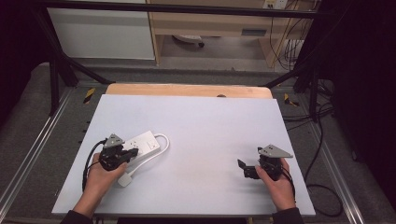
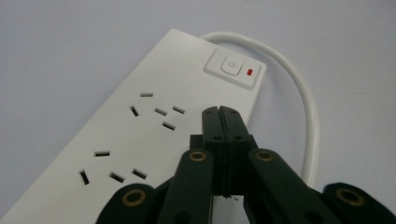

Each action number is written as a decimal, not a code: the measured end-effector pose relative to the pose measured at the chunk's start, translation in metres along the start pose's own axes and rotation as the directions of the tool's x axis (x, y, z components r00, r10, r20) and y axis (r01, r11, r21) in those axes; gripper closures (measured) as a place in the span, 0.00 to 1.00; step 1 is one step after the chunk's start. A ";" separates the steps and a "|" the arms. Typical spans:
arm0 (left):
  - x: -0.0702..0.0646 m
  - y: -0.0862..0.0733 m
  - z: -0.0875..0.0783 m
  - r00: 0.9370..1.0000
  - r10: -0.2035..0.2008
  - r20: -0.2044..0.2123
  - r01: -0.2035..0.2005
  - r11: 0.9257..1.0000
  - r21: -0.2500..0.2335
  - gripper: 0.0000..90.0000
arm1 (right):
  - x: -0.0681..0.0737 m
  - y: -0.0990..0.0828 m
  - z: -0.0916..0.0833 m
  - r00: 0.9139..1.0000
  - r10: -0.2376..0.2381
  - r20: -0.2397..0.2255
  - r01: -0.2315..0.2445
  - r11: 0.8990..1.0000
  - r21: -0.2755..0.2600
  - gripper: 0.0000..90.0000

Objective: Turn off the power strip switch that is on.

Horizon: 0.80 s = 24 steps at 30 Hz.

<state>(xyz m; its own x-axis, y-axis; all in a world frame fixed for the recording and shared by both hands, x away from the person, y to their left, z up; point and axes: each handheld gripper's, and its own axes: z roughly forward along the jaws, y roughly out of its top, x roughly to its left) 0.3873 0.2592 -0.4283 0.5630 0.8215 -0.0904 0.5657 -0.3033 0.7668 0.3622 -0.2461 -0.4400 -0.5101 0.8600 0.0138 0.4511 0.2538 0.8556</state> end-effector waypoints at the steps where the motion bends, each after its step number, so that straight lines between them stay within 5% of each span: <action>1: 0.000 0.000 0.000 1.000 0.000 0.000 0.000 1.000 0.001 1.00 | 0.000 0.000 0.000 1.000 0.000 0.000 0.000 1.000 0.000 0.05; 24: 0.002 -0.001 -0.001 1.000 -0.006 0.000 0.006 1.000 0.010 1.00 | 0.000 0.000 0.000 1.000 -0.001 0.001 0.001 1.000 0.001 0.05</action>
<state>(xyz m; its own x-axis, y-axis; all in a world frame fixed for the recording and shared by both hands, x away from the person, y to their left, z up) 0.3877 0.2615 -0.4289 0.5595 0.8234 -0.0945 0.5747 -0.3032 0.7601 0.3622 -0.2460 -0.4400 -0.5100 0.8601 0.0126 0.4515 0.2552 0.8550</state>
